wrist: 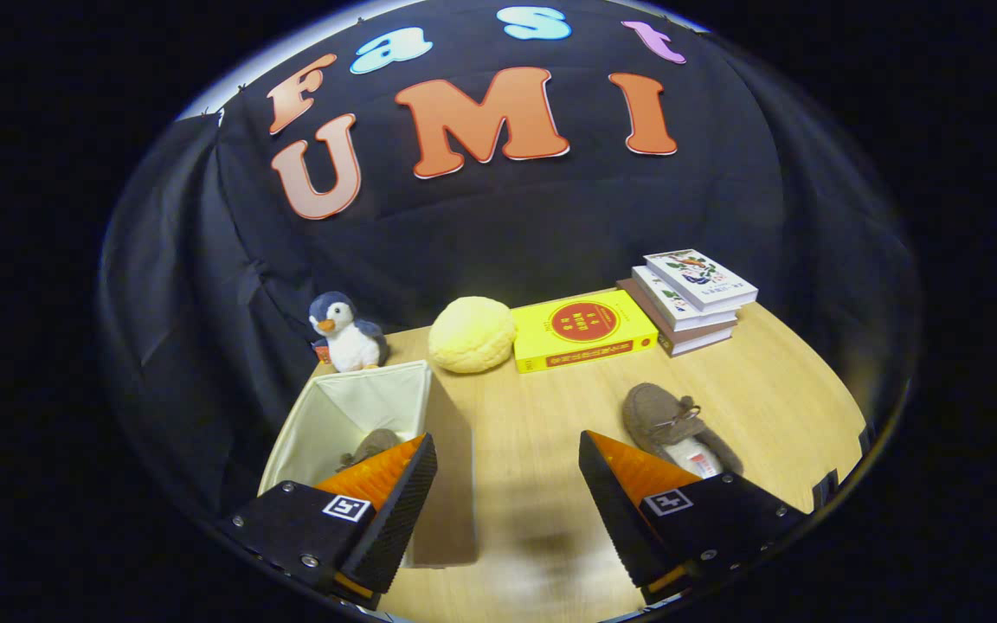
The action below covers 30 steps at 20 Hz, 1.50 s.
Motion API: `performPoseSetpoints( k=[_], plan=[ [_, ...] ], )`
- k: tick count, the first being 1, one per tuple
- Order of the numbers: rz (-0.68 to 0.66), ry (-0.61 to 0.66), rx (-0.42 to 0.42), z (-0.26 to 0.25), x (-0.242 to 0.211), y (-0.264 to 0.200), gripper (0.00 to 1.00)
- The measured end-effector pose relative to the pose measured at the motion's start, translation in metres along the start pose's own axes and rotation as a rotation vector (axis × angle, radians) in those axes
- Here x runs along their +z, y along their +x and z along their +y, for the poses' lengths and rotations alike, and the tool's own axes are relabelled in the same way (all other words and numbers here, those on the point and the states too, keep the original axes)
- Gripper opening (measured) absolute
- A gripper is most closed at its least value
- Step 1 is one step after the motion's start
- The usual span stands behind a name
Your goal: Open the storage box then place both shoes into the box .Put the left shoe in first, then the right shoe, with the right side of both shoes facing outward in a uniform manner.
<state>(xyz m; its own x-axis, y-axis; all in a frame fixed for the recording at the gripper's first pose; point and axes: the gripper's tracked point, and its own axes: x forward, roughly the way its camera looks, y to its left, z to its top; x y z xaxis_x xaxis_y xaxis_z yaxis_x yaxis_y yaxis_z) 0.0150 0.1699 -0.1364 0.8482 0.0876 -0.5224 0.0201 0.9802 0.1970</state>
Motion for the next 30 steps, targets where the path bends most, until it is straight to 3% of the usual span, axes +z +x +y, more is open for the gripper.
performPoseSetpoints(
  k=[14, 25, 29, 30],
  plan=[
    [0.071, 0.04, -0.191, -0.185, -0.016, 0.023, 0.99],
    [0.245, -0.014, -0.162, -0.227, -0.076, 0.081, 0.97],
    [0.269, -0.032, -0.126, -0.225, -0.081, 0.102, 0.83],
    [0.28, -0.035, -0.12, -0.224, -0.084, 0.106, 0.74]
  ],
)
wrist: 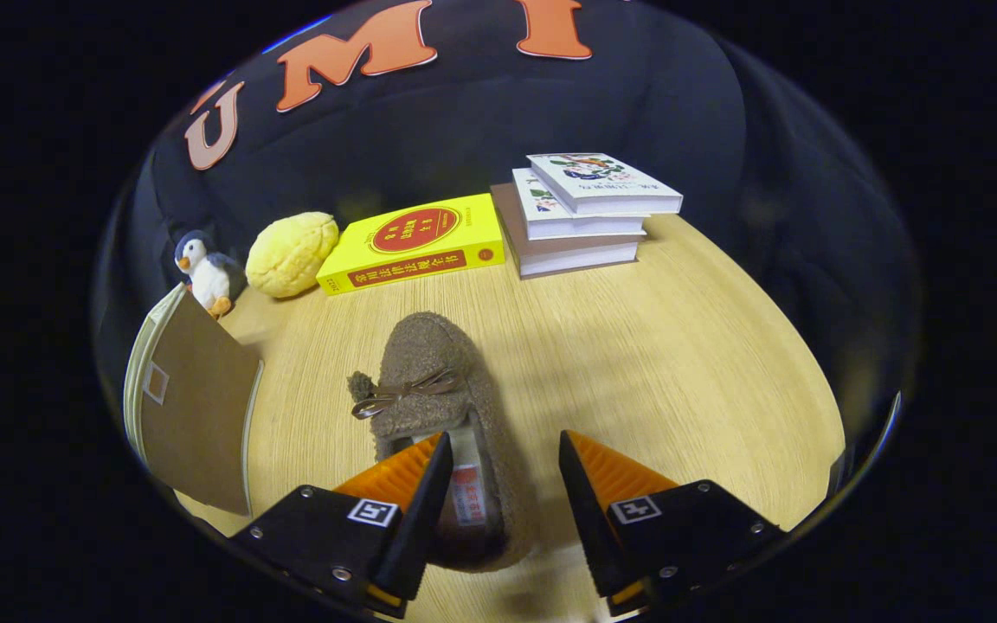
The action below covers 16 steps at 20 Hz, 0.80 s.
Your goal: Open the storage box then place both shoes into the box .Put the left shoe in first, then the right shoe, with the right side of both shoes facing outward in a uniform manner.
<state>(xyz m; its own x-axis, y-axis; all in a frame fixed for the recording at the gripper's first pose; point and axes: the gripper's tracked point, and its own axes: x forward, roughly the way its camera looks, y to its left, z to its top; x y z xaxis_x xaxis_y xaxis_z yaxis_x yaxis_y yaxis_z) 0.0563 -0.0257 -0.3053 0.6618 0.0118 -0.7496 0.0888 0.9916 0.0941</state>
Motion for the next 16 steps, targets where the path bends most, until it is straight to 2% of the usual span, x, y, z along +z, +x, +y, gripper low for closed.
performPoseSetpoints(
  k=[1, 4, 6, 10, 12, 16],
  plan=[
    [0.01, -0.005, 0.0, 0.0, -0.002, 0.004, 0.7],
    [0.038, -0.012, 0.009, 0.003, -0.007, 0.013, 0.29],
    [0.032, -0.021, -0.003, 0.002, -0.004, 0.014, 0.08],
    [0.016, 0.002, -0.019, 0.004, -0.002, -0.003, 0.01],
    [-0.011, 0.003, -0.044, 0.004, 0.004, -0.009, 0.01],
    [-0.041, 0.038, -0.031, 0.021, 0.012, -0.034, 0.01]
  ],
)
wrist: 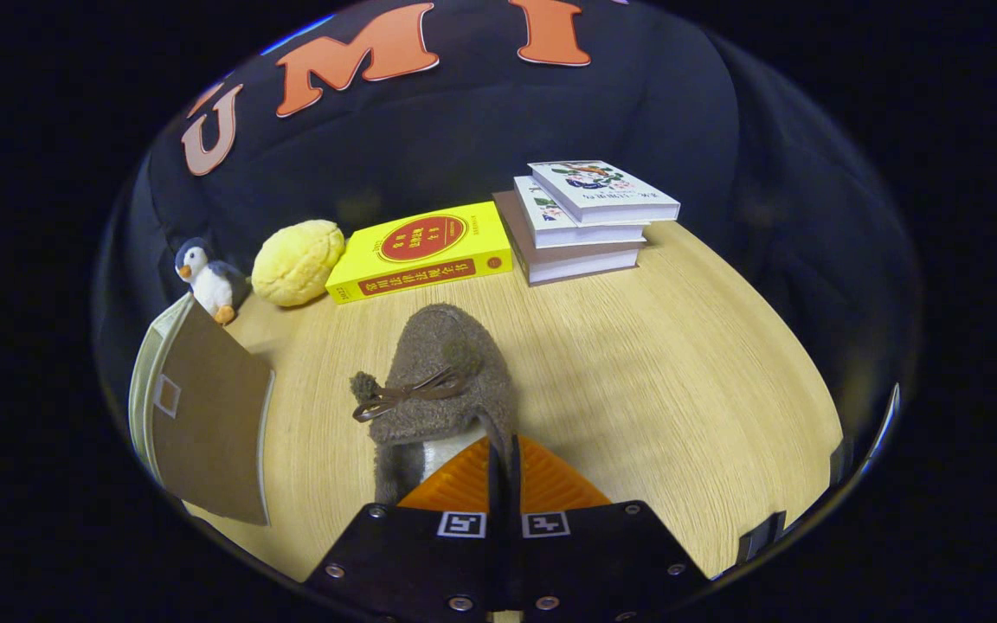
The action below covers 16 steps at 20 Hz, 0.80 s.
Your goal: Open the storage box then place both shoes into the box .Put the left shoe in first, then the right shoe, with the right side of both shoes facing outward in a uniform manner.
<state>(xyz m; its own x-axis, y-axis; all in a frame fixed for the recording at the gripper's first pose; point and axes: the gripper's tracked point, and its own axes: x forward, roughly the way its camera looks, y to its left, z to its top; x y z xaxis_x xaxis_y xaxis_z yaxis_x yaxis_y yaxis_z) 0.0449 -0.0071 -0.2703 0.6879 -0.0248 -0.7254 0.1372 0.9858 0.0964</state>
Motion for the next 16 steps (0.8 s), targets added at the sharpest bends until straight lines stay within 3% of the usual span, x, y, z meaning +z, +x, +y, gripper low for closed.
performPoseSetpoints(
  k=[8, 16],
  plan=[
    [-0.064, 0.056, 0.013, 0.057, 0.018, -0.058, 0.01],
    [-0.121, 0.106, 0.094, 0.162, 0.034, -0.11, 0.01]
  ],
)
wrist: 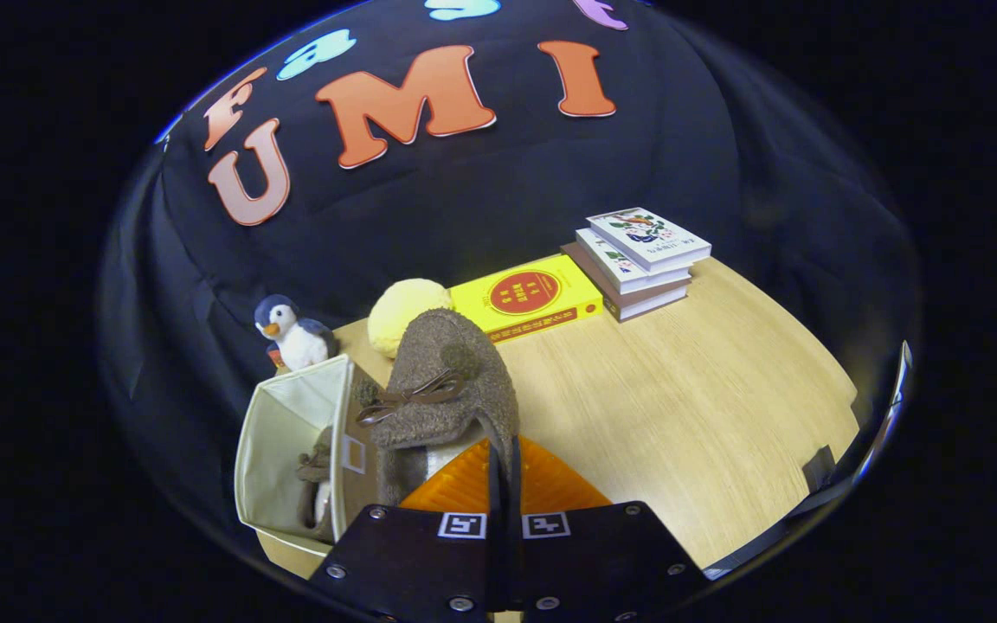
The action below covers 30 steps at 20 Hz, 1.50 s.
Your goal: Open the storage box then place both shoes into the box .Put the left shoe in first, then the right shoe, with the right side of both shoes facing outward in a uniform manner.
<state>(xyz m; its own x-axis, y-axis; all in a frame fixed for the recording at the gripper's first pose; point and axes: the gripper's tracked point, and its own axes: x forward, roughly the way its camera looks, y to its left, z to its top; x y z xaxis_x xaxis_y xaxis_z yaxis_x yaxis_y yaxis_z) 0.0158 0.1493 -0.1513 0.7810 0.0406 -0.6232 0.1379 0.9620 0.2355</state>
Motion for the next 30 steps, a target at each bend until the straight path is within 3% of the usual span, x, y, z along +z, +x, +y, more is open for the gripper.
performPoseSetpoints(
  k=[12, 23, 30],
  plan=[
    [-0.029, 0.01, 0.171, 0.133, 0.009, -0.025, 0.01],
    [0.095, -0.097, 0.145, 0.149, -0.054, 0.007, 0.03],
    [0.073, -0.053, 0.214, 0.152, -0.037, -0.015, 0.13]
  ],
)
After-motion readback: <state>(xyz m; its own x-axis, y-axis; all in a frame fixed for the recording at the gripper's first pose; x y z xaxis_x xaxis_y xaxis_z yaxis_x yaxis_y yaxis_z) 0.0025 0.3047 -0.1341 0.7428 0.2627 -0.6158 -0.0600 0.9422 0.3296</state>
